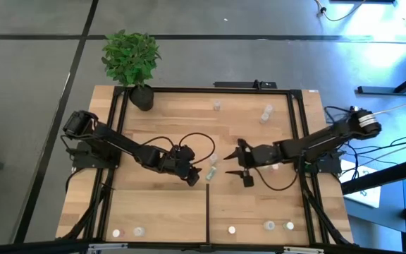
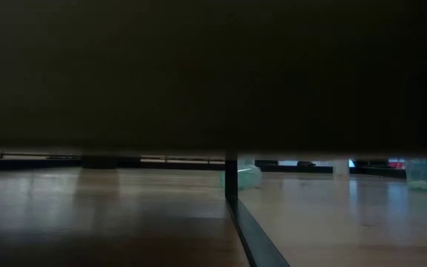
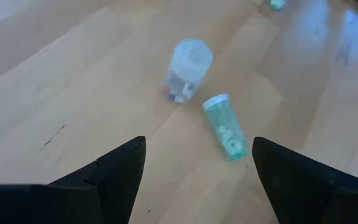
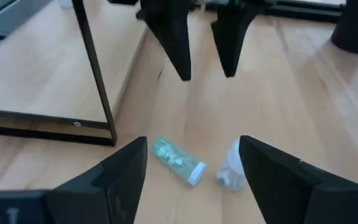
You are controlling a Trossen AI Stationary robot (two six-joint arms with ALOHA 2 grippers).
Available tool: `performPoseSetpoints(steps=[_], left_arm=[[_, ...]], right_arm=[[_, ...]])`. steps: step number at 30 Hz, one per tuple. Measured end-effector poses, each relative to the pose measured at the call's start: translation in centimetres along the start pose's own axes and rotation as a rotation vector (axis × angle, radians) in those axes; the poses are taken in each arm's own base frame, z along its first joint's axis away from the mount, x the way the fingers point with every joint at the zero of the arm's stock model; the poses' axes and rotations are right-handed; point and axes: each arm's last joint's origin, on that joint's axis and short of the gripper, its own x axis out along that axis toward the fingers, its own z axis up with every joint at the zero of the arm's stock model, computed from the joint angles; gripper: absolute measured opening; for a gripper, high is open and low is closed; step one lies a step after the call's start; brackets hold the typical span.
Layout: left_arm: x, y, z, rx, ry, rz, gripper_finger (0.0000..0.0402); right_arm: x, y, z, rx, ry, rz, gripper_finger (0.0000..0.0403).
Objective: Pick and place medicine bottles onto shelf by color
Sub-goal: Put the top left green pill bottle on the shelf
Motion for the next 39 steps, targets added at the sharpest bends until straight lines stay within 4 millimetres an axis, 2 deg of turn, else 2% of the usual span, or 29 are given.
performPoseSetpoints(steps=[5,9,22,33,39], left_arm=[[0.7,-0.3,0.1,0.031,-0.032,-0.026,0.0289],[1.4,-0.6,0.3,0.034,-0.066,-0.052,0.0289],[5.1,-0.4,-1.8,0.094,-0.041,-0.043,0.0289],[6.8,0.3,-1.5,0.131,0.017,-0.129,0.0289],[6.9,0.3,-1.2,0.132,0.021,-0.159,0.0289]], right_arm=[[-1.1,-0.1,0.6,-0.038,-0.020,0.000,0.0257],[-1.2,-0.2,0.4,-0.044,-0.001,0.000,0.0257],[-1.1,0.0,-0.2,-0.025,0.061,0.005,0.0257],[-1.1,0.0,-0.2,-0.026,0.061,0.005,0.0257],[-1.1,0.0,-0.2,-0.027,0.061,0.005,0.0257]])
